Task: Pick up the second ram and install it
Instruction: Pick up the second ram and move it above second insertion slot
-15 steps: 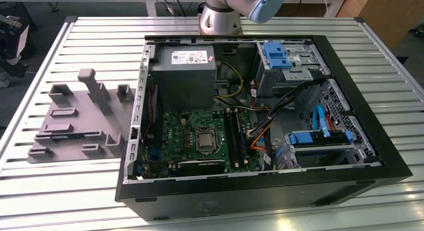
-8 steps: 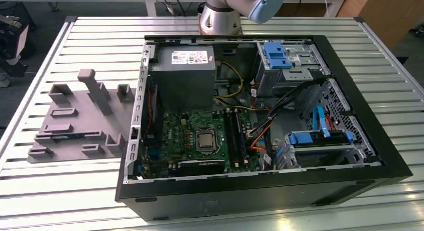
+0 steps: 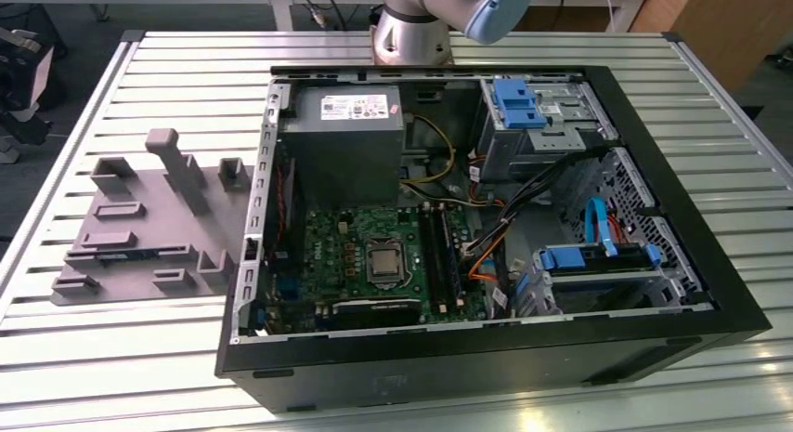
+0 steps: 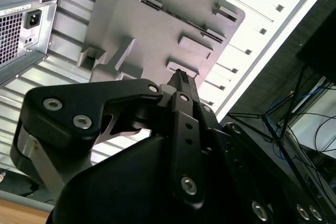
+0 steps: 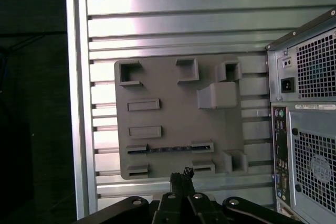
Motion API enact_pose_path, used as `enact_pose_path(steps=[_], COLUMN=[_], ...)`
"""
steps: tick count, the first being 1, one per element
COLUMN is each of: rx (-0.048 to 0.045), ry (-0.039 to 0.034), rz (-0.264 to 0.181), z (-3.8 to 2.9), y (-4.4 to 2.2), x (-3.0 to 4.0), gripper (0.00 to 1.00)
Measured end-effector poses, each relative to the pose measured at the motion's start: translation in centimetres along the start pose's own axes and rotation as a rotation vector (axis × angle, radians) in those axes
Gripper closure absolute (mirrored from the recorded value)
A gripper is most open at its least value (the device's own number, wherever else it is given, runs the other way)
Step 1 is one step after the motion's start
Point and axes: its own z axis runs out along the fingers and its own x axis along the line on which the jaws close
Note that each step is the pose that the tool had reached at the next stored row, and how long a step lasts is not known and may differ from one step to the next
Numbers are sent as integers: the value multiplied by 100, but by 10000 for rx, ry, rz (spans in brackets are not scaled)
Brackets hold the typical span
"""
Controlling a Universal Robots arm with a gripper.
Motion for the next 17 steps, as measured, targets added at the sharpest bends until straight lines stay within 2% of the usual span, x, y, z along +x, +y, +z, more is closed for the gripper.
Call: enact_pose_path(steps=[9, 11, 17], rx=[-27, 4, 12], ry=[42, 49, 64], rz=[-1513, -1778, -2345], z=[9, 12, 15], y=[0, -2, -1], x=[4, 3, 4], gripper=[89, 89, 89])
